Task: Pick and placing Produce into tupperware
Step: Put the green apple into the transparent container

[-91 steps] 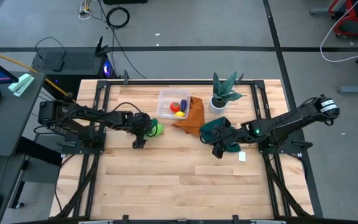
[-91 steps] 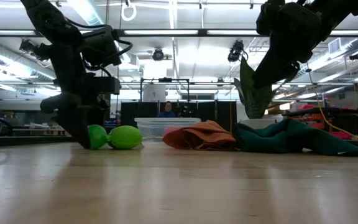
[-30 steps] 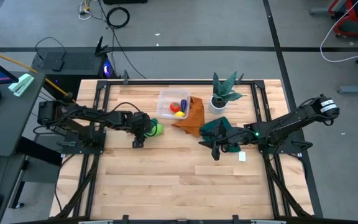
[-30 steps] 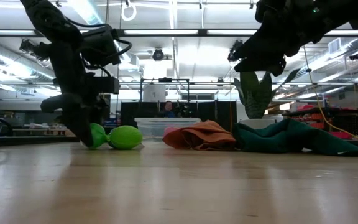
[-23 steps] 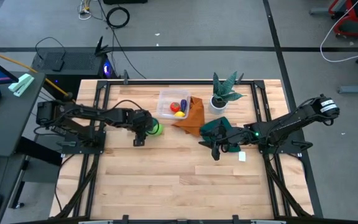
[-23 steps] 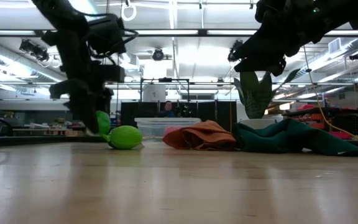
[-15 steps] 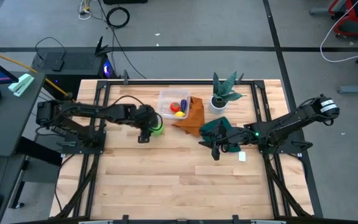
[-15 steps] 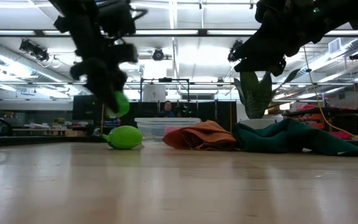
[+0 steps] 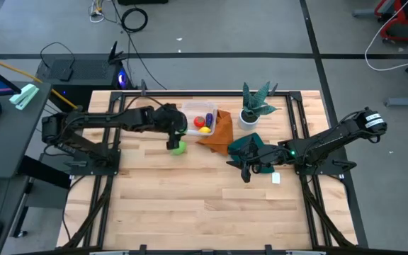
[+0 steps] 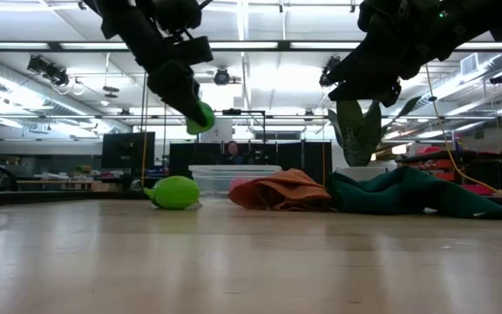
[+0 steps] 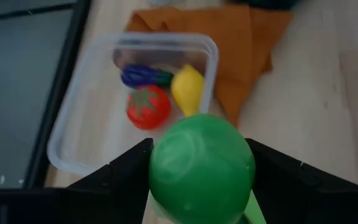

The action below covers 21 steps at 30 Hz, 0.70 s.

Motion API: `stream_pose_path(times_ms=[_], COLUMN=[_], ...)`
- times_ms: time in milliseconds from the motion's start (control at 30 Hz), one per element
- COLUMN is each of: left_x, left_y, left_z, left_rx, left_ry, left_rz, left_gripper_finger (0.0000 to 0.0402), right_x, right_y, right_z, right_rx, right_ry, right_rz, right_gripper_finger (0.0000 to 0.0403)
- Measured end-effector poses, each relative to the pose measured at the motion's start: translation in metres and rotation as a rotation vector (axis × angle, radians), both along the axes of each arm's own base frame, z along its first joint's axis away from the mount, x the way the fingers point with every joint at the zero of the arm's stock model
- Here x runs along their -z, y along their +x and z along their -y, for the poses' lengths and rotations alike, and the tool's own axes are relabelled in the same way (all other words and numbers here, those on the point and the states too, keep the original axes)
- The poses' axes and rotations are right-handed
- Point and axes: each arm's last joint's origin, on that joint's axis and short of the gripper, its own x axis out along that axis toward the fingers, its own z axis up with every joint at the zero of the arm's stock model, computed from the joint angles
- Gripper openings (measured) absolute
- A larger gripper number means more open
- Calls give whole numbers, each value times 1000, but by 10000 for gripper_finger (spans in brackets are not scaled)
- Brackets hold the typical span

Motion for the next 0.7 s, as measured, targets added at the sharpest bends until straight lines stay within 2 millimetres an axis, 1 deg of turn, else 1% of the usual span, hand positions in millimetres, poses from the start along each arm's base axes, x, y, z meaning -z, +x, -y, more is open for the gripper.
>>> stream_pose_path(times_ms=[133,267,333,533,633,700], left_x=[0,3,6,22,23,20], left_y=[2,8,14,30,41,49], left_z=[-5,-6,-8,-14,-20,-25], left_rx=[-14,-7,-1,6,19,21], left_ry=[6,4,14,12,31,47], left_rz=[23,45,63,13,0,4], left_gripper_finger=[238,240,245,240,238,242], right_x=[0,0,0,-1,-1,-1], right_y=[0,0,0,0,0,0], right_z=[0,0,0,0,0,0], right_rx=[1,1,1,3,8,8], right_ry=[1,1,1,7,17,18], right_rz=[0,0,1,10,10,10], right_gripper_finger=[164,164,164,164,164,164])
